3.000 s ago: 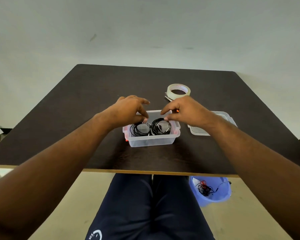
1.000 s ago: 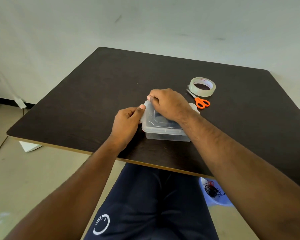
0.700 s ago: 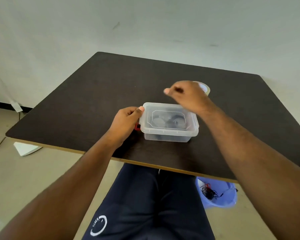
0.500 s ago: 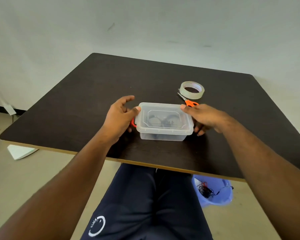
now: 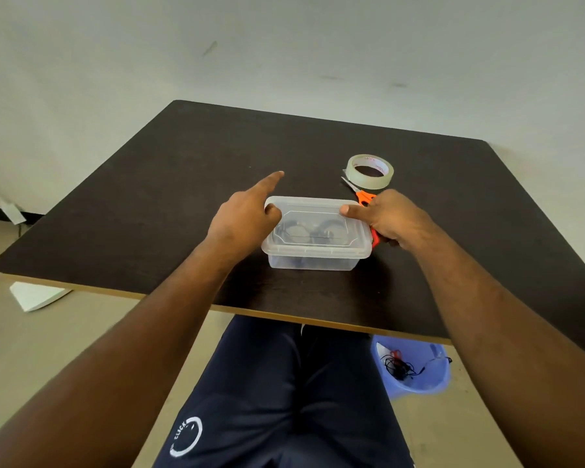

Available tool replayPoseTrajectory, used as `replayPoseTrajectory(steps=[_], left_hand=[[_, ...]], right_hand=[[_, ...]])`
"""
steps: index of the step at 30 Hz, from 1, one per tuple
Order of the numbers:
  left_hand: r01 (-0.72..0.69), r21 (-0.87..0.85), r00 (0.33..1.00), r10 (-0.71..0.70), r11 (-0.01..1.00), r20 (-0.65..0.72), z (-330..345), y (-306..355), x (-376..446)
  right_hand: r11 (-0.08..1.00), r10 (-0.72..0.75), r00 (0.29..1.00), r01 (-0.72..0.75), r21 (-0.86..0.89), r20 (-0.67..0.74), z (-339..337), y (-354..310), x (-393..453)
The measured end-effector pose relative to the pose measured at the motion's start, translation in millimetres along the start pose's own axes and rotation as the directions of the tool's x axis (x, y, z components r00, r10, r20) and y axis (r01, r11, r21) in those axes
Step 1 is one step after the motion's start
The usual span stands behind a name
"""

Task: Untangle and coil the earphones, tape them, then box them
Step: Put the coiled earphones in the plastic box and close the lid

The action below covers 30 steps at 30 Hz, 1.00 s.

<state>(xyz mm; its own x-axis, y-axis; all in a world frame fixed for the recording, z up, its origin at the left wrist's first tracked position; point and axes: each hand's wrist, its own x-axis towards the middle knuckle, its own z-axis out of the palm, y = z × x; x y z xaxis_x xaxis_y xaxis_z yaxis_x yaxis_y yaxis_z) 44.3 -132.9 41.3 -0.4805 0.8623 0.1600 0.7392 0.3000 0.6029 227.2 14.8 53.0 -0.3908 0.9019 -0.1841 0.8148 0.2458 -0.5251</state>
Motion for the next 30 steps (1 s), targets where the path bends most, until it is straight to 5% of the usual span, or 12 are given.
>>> replayPoseTrajectory(steps=[3, 7, 9, 12, 16, 24, 30], left_hand=[[-0.01, 0.11, 1.0, 0.011, 0.994, -0.008, 0, 1, 1], [0.003, 0.179, 1.0, 0.001, 0.984, -0.019, 3, 3, 4], [0.051, 0.007, 0.998, -0.051, 0.999, -0.031, 4, -2, 0], [0.182, -0.351, 0.972, -0.221, 0.919, -0.076, 1, -13, -10], [0.241, -0.462, 0.958, -0.285, 0.853, -0.026, 5, -8, -27], [0.075, -0.585, 0.987, -0.143, 0.808, -0.071, 16, 46, 13], [0.058, -0.727, 0.998, -0.012, 0.684, 0.068, 67, 106, 91]], right_hand=[[0.941, -0.107, 0.987, 0.062, -0.333, -0.118, 0, -9, -1], [0.911, -0.105, 0.973, 0.011, -0.413, -0.206, 5, -13, -10], [0.949, -0.094, 0.967, 0.015, -0.316, -0.236, 8, -10, -16], [0.994, -0.073, 0.948, 0.095, 0.057, -0.311, 17, 7, -35], [0.852, -0.095, 0.944, 0.241, 0.464, -0.316, 36, 20, -70], [0.74, -0.09, 0.93, 0.301, 0.601, -0.355, 2, 27, -35], [0.725, 0.082, 0.885, 0.263, 0.637, -0.458, -59, 76, 48]])
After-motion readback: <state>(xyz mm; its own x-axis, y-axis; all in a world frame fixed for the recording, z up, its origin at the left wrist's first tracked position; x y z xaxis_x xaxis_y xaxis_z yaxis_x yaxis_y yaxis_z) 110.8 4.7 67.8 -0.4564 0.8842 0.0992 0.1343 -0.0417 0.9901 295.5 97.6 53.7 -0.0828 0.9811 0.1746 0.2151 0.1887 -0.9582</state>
